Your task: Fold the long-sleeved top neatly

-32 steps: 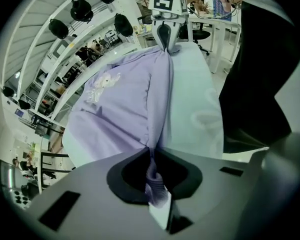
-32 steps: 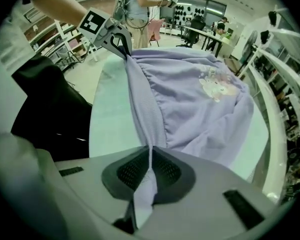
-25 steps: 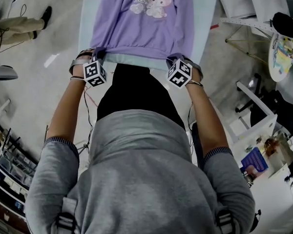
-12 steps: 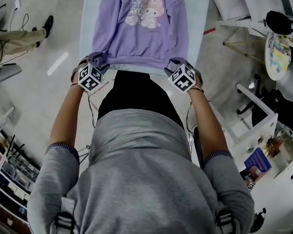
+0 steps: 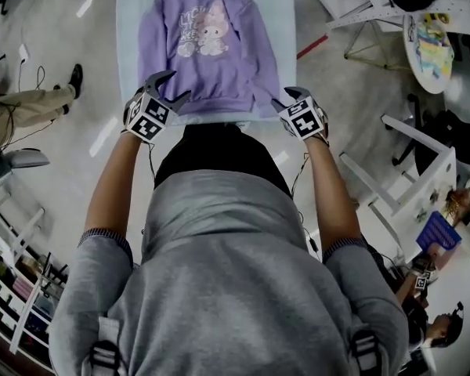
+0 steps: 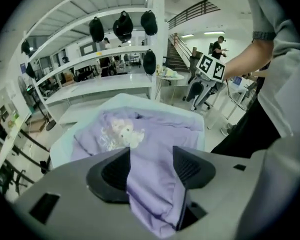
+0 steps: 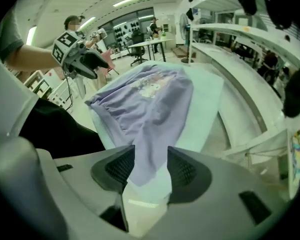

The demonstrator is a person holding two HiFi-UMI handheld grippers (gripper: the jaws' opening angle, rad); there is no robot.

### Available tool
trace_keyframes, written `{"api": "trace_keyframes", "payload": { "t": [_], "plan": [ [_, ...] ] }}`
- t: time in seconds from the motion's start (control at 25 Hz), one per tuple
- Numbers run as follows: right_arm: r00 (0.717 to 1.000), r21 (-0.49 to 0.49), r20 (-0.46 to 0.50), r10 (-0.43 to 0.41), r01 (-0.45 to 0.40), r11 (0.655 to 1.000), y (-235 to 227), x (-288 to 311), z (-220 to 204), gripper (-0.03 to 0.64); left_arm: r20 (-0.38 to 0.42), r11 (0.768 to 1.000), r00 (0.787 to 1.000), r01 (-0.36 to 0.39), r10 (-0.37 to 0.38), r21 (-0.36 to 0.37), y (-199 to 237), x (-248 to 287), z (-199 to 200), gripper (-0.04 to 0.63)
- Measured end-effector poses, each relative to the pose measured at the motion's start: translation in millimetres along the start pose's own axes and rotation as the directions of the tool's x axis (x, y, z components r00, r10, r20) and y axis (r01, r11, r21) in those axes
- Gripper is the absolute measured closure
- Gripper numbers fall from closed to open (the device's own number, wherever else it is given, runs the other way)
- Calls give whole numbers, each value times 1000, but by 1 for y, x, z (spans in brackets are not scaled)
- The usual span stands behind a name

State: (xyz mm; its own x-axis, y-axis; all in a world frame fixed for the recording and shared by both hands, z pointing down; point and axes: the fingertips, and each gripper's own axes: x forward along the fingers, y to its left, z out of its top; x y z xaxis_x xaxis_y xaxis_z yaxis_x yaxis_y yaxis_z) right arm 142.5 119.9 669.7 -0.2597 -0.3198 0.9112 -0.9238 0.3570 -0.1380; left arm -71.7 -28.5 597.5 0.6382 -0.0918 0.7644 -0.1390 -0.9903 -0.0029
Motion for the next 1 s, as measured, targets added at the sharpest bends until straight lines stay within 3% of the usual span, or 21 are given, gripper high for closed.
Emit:
{"api": "trace_keyframes", "payload": {
  "t": [0.2,0.44,0.6,0.84,1.0],
  "plan": [
    [998,163,3,-65,63,985,-22,-11,-25,399,7,994,998,58,-59,89,-8,33,49,302],
    [994,377,-31,-101,105,920,-8,-8,-62,399,-11,971,981,195,-196,138,-32,68,62,303],
    [992,515,-35,-124,124,848,1,4,-71,399,-31,945,961,277,-276,176,-55,88,66,303],
    [989,704,-27,-148,124,699,17,30,-88,399,-51,905,933,359,-357,227,-75,96,71,304],
    [983,750,-50,-174,152,644,19,45,-97,400,-55,895,925,378,-376,238,-70,96,68,304]
  ]
}}
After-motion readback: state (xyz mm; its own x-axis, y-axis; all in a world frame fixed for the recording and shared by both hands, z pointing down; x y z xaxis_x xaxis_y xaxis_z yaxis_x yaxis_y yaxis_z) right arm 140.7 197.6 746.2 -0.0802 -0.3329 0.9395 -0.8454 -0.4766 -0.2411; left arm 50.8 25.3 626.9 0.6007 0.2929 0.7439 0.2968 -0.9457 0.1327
